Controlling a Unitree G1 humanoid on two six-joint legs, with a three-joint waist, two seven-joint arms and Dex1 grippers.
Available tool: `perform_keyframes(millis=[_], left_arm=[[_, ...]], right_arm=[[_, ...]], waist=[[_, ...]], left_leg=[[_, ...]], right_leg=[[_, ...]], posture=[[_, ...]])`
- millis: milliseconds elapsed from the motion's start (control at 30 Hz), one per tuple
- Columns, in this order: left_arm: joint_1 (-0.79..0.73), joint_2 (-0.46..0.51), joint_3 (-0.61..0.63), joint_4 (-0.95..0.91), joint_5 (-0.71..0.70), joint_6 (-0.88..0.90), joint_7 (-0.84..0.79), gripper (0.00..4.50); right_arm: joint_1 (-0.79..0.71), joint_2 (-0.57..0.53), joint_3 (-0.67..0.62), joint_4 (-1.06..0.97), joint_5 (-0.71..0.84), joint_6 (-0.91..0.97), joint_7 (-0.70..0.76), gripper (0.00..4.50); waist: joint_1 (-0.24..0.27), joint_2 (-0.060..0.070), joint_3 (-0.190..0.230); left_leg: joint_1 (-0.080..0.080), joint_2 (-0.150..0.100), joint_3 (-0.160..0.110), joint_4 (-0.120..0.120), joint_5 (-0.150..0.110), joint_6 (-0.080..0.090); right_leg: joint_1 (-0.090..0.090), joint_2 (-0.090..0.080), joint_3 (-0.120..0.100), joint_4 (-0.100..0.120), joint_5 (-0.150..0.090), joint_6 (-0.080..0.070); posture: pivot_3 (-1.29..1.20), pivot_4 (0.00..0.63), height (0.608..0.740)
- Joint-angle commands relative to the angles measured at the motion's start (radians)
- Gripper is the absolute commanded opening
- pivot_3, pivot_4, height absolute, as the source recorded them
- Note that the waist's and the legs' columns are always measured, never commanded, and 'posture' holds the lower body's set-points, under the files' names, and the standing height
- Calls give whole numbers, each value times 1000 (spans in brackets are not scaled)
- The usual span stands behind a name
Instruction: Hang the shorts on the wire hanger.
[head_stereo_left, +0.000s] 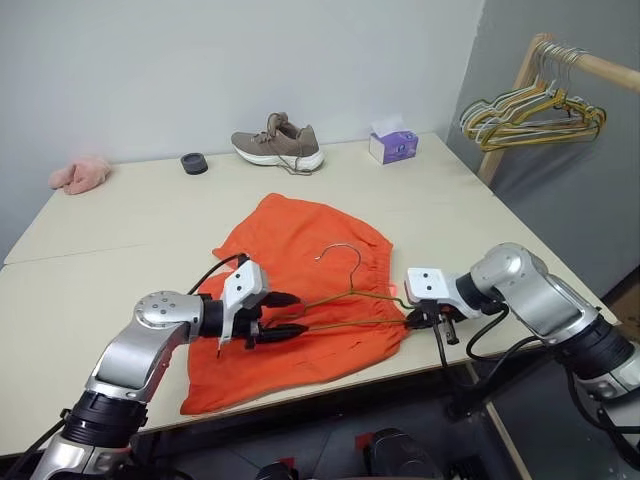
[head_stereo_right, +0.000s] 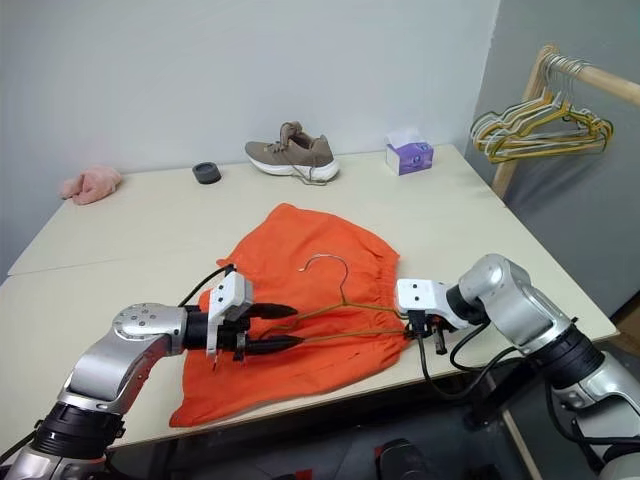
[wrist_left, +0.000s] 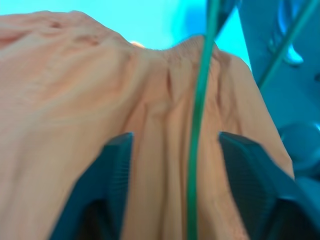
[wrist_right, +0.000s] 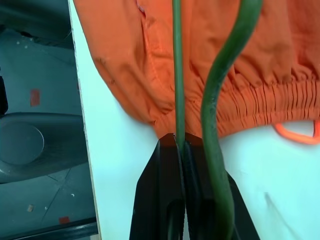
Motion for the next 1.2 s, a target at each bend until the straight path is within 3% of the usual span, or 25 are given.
perform_keyframes(millis=[33,167,267,533,767,967,1200], left_arm=[[3,13,90,-24,-79,59,15,3626],[9,24,233,3,-217,222,62,3626],[55,28,262,0,-235,254,77,3626],[258,49,93,-81,-96,137,46,3626],[306,38,40,-118,-71,101,47,3626],[293,5,25,-129,-77,99,74,3626],[293,-9,9,-135,-66,88,89,3626]], right_arm=[[14,-32,-63,-11,14,-4,-13,0],[69,-87,-149,34,34,24,-43,0],[116,-132,-226,68,61,53,-64,0],[288,-216,-403,93,146,195,-121,0],[363,-187,-508,63,262,407,-193,0],[338,-131,-559,92,338,530,-271,0],[283,-99,-528,154,365,589,-329,0]], waist=[[0,0,0],[0,0,0],[0,0,0],[-1,0,0],[-6,0,1],[-13,0,1],[-15,-1,1]], left_leg=[[0,0,0,0,0,0],[0,0,0,0,0,0],[0,0,1,0,0,0],[0,0,2,0,0,0],[4,0,2,0,0,0],[3,0,3,0,0,0],[3,0,3,0,0,0]], right_leg=[[0,0,0,0,0,0],[0,0,0,0,0,0],[0,0,0,0,0,0],[0,0,1,0,0,-1],[2,-1,2,0,-3,-6],[2,-1,2,0,-4,-7],[2,0,2,0,-4,-7]], posture=[[-235,0,740],[-230,0,740],[-232,0,740],[-264,9,740],[-265,15,740],[-252,17,740],[-238,17,740]])
